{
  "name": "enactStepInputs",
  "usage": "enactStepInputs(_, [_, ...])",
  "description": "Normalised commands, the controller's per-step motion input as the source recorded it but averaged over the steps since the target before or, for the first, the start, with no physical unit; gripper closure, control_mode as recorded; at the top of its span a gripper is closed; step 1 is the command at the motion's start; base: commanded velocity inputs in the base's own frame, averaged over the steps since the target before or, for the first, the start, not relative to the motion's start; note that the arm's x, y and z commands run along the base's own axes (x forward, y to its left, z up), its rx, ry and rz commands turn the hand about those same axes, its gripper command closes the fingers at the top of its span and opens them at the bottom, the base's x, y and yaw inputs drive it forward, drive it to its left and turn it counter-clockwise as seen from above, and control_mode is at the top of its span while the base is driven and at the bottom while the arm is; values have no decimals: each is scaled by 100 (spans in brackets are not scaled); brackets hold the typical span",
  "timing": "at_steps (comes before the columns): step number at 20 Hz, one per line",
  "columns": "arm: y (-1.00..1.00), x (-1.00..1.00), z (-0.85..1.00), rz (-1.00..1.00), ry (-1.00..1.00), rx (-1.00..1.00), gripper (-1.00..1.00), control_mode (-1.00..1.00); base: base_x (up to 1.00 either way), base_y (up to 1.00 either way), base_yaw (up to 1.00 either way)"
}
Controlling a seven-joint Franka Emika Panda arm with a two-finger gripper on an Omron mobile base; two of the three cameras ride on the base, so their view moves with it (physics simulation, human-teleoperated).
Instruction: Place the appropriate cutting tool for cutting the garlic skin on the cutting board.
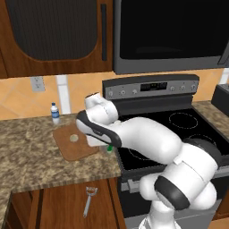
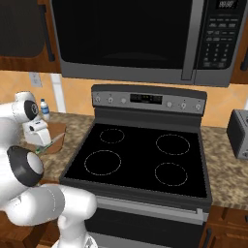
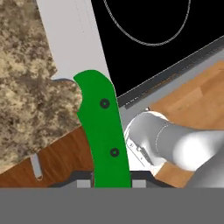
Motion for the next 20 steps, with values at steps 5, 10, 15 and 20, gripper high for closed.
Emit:
enactStepInputs(5, [0,53,-10,9,-10,-3,100,-100,0,0,0])
enactStepInputs(10, [3,12,-23,10,-11,0,100,-100,0,0,0])
enactStepInputs(15, [1,6,-22,10,-7,0,100,-100,0,0,0])
enactStepInputs(20, [4,44,-20,12,-5,0,100,-100,0,0,0])
